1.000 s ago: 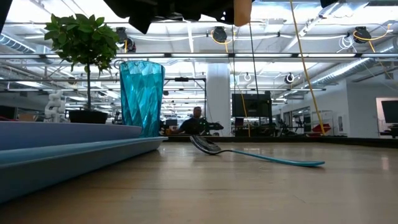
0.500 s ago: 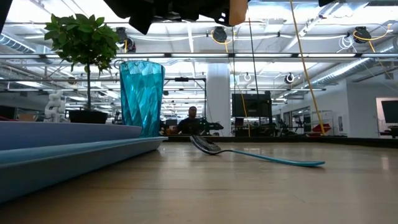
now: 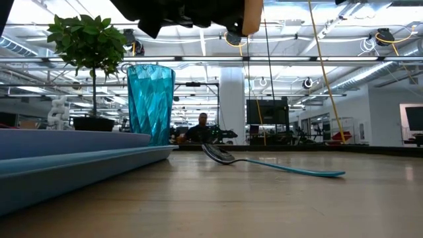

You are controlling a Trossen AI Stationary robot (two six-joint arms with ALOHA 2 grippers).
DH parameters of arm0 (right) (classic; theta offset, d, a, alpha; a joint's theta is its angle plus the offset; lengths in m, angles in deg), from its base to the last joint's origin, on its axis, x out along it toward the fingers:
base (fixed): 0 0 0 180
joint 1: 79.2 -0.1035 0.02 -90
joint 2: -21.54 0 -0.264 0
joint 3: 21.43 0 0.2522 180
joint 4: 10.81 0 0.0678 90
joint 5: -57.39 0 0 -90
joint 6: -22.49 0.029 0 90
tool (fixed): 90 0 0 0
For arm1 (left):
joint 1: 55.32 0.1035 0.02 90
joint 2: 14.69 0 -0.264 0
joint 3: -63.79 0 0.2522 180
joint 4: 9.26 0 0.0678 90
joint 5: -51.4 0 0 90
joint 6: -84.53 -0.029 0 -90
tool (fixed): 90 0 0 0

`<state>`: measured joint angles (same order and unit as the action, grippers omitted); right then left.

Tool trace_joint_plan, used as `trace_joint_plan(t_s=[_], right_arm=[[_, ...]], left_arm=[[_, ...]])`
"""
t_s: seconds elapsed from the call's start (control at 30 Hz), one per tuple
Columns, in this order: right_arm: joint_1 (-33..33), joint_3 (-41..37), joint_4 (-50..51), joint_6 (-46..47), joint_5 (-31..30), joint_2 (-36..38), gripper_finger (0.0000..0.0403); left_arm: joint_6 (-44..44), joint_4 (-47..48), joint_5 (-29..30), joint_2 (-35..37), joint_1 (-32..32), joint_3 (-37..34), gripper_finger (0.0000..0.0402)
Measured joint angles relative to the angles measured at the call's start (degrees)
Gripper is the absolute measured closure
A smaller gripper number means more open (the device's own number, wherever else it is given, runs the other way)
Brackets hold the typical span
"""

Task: Pick and place plate/cup/fork/spoon on tray
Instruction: Put the yellow fork to the right of the purple plate on the blue tray

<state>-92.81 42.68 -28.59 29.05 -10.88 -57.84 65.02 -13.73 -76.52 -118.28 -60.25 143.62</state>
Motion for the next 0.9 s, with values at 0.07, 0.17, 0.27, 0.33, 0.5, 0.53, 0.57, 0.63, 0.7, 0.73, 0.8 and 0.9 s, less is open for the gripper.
trace_joint_plan(t_s=[0.07, 0.17, 0.27, 0.33, 0.5, 0.53, 0.57, 0.63, 0.7, 0.73, 0.8, 0.9], right_arm=[[-0.03, 0.0, 0.13, -0.67, 0.04, -0.06, 0.0316], [-0.39, 0.0, 0.73, -1.69, 0.65, -0.06, 0.0316], [-0.39, 0.0, 0.6, -1.7, 0.58, -0.06, 0.0317], [-0.39, 0.0, 0.05, -1.7, 0.62, -0.06, 0.0322], [-0.37, 0.0, -0.15, -2.27, -0.16, -0.06, 0.0369], [-0.37, 0.0, -0.17, -2.58, -0.43, -0.06, 0.0379], [-0.37, 0.0, -0.23, -2.73, -0.82, -0.06, 0.0388], [-0.35, 0.0, -0.01, -2.43, -1.67, -0.06, 0.0394], [-0.35, 0.0, 0.46, -1.65, -1.98, 0.04, 0.0392], [-0.35, -0.02, 0.81, -1.45, -2.07, 0.28, 0.0391], [-0.39, -0.04, 1.76, -1.25, -2.42, 1.01, 0.0391], [-0.55, -0.04, 4.84, -1.28, -3.31, 3.18, 0.0398]], left_arm=[[-0.06, -0.03, 0.05, 0.0, 0.18, 0.0, 0.0352], [-0.06, 0.11, -0.02, 0.0, 0.47, 0.0, 0.0352], [0.51, -0.72, 0.01, -0.02, 0.74, 0.0, 0.0351], [0.81, -1.14, 0.01, -0.02, 0.74, 0.0, 0.0351], [1.21, -1.49, -0.07, -0.02, 0.68, 0.02, 0.0351], [1.34, -1.75, -0.17, -0.02, 0.68, 0.02, 0.0351], [1.38, -2.1, -0.12, -0.02, 0.68, 0.02, 0.0351], [2.46, -2.5, 1.29, -0.07, 0.62, 0.02, 0.035], [4.51, -2.89, 4.33, -0.07, 0.5, 0.02, 0.0344], [5.67, -2.93, 6.49, 0.04, 0.44, 0.02, 0.0338], [7.11, -3.44, 10.01, 0.11, 0.45, 0.03, 0.0321], [7.59, -3.68, 13.35, 0.43, 0.36, 0.04, 0.0289]])
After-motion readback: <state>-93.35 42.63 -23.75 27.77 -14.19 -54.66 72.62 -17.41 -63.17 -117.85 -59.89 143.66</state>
